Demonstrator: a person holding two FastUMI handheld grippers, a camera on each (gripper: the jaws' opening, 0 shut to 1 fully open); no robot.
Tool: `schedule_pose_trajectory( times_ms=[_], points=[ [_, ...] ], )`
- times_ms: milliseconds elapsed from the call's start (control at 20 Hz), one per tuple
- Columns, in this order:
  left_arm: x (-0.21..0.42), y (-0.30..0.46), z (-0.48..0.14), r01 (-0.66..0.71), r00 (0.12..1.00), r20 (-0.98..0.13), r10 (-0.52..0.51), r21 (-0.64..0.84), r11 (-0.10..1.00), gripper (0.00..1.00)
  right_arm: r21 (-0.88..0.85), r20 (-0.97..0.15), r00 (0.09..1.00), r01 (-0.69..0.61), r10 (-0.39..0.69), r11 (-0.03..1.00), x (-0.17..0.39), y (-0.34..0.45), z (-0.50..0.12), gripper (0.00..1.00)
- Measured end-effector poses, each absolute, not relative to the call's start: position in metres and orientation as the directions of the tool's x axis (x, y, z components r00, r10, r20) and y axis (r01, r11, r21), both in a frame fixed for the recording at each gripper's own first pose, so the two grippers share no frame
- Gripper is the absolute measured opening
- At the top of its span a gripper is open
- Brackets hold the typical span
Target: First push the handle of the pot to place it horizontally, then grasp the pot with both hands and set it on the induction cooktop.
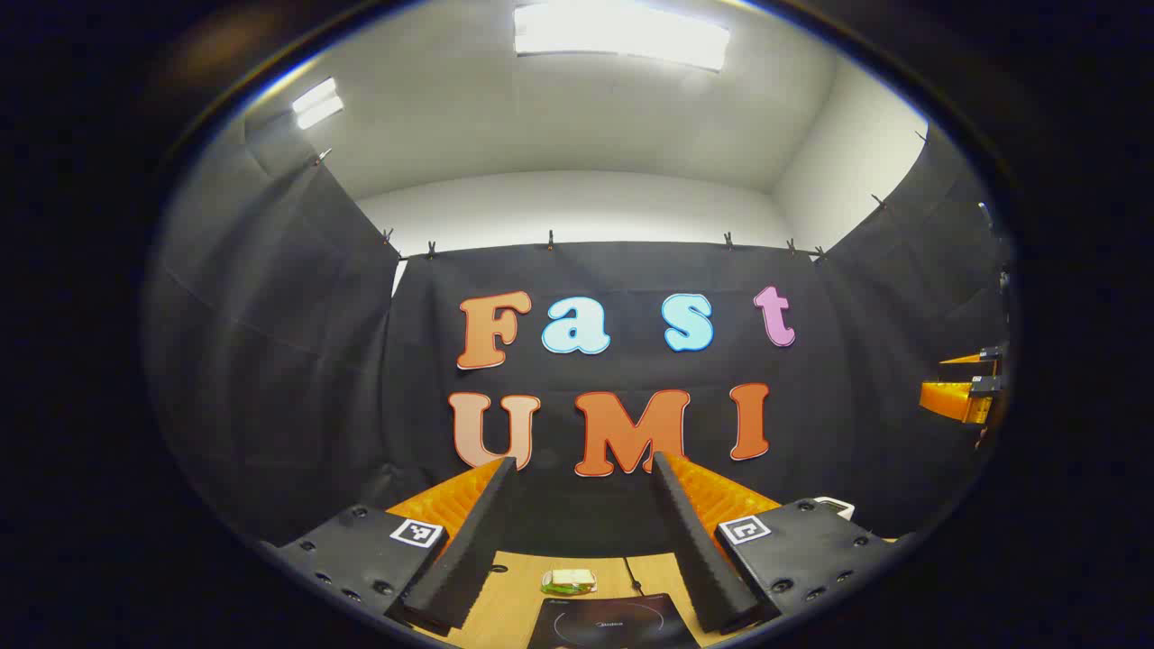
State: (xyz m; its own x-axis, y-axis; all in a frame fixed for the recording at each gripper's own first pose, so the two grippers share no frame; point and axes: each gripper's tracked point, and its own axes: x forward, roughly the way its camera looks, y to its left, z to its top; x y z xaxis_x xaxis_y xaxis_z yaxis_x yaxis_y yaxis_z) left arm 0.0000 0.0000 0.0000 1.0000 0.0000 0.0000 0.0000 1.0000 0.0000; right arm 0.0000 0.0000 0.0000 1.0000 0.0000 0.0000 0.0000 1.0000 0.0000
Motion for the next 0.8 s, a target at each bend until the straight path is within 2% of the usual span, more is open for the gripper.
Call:
schedule_pose_trajectory(
  times_ms=[250, 300, 450, 800],
  points=[
    [-0.005, 0.009, -0.006, -0.010, 1.000, 0.006, 0.010, -0.010, 1.000, 0.98, -0.009, 0.021, 1.000, 0.021, -0.021, 1.000, -0.007, 0.005, 0.004, 0.93],
    [-0.005, 0.009, -0.010, -0.008, 1.000, -0.004, 0.008, -0.015, 1.000, 0.95, -0.009, 0.022, 1.000, 0.017, -0.017, 1.000, -0.007, 0.008, 0.003, 0.93],
    [-0.009, 0.016, -0.014, -0.016, 1.000, -0.012, 0.015, -0.036, 0.999, 0.99, -0.009, 0.024, 1.000, 0.011, -0.011, 1.000, -0.010, 0.010, 0.005, 0.93],
    [-0.017, 0.028, 0.005, -0.047, 0.998, 0.048, 0.048, -0.022, 0.999, 0.98, -0.004, 0.032, 0.999, 0.008, -0.007, 1.000, -0.016, 0.017, 0.013, 0.94]
  ],
)
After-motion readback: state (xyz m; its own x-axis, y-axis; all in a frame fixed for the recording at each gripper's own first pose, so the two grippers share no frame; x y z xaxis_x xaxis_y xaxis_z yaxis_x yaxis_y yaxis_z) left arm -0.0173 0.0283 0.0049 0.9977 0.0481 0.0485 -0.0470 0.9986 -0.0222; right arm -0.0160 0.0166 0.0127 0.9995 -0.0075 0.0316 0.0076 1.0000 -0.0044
